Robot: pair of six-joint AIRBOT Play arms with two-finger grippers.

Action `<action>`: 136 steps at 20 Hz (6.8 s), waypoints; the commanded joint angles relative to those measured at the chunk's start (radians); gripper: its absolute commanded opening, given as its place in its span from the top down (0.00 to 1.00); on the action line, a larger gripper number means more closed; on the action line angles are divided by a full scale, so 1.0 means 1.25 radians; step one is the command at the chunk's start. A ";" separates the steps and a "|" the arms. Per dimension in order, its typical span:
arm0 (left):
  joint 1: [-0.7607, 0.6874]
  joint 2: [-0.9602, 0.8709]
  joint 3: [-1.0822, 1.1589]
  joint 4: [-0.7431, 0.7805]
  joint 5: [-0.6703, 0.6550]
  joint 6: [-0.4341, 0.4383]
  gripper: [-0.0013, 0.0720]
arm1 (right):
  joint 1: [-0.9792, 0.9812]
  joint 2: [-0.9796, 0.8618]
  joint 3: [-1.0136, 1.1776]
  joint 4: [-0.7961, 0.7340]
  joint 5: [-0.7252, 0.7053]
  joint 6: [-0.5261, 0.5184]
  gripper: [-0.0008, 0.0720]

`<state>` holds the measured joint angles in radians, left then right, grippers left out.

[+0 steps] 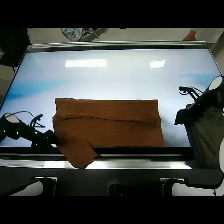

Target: Fold the shirts.

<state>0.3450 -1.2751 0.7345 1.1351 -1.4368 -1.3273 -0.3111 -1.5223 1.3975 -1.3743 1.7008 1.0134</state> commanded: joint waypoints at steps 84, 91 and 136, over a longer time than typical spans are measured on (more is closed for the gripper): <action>-0.600 -0.451 0.653 -0.302 0.319 -0.085 0.93 | 0.167 0.147 0.097 0.300 -0.209 0.081 0.94; -0.765 -0.565 0.654 -0.627 0.511 -0.129 0.93 | 0.168 0.322 0.097 0.297 -0.187 0.112 0.94; -0.179 -0.066 0.657 -0.076 0.242 -0.065 0.93 | 0.308 -0.147 -0.190 0.600 -0.508 0.117 0.62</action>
<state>0.1226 -1.3579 1.5558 1.0378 -1.1412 -1.4151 0.0650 -1.6905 1.1854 -0.7670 1.1114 1.2186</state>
